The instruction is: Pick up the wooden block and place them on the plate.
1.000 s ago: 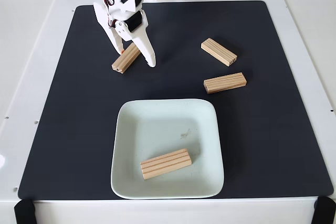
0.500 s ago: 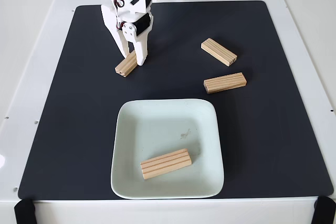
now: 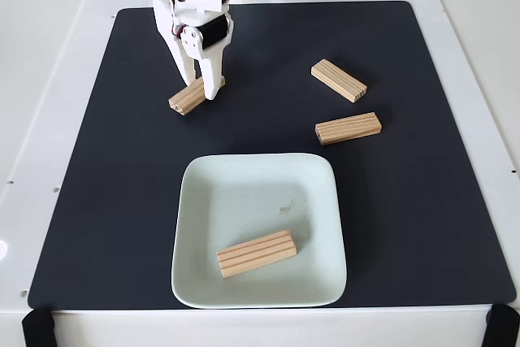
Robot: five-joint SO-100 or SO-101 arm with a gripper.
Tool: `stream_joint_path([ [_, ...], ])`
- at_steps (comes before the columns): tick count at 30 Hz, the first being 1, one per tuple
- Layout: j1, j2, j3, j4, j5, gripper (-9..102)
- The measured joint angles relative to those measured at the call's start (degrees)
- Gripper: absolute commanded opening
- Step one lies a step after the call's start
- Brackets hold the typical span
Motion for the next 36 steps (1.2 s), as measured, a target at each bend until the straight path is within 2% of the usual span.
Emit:
stream_joint_path([
  [5,-5.54,7.47,-7.73,6.15,12.83,0],
  [9,-10.46,8.17,-17.31,9.40,26.81,0],
  [15,-14.68,-0.26,-29.71,9.76,41.40,0],
  [23,-16.70,-18.72,-50.19,8.88,48.25,0],
  [31,-15.82,-39.02,-73.30,0.09,53.09,0],
  [36,-15.73,-49.75,-85.87,-2.20,56.16,0],
])
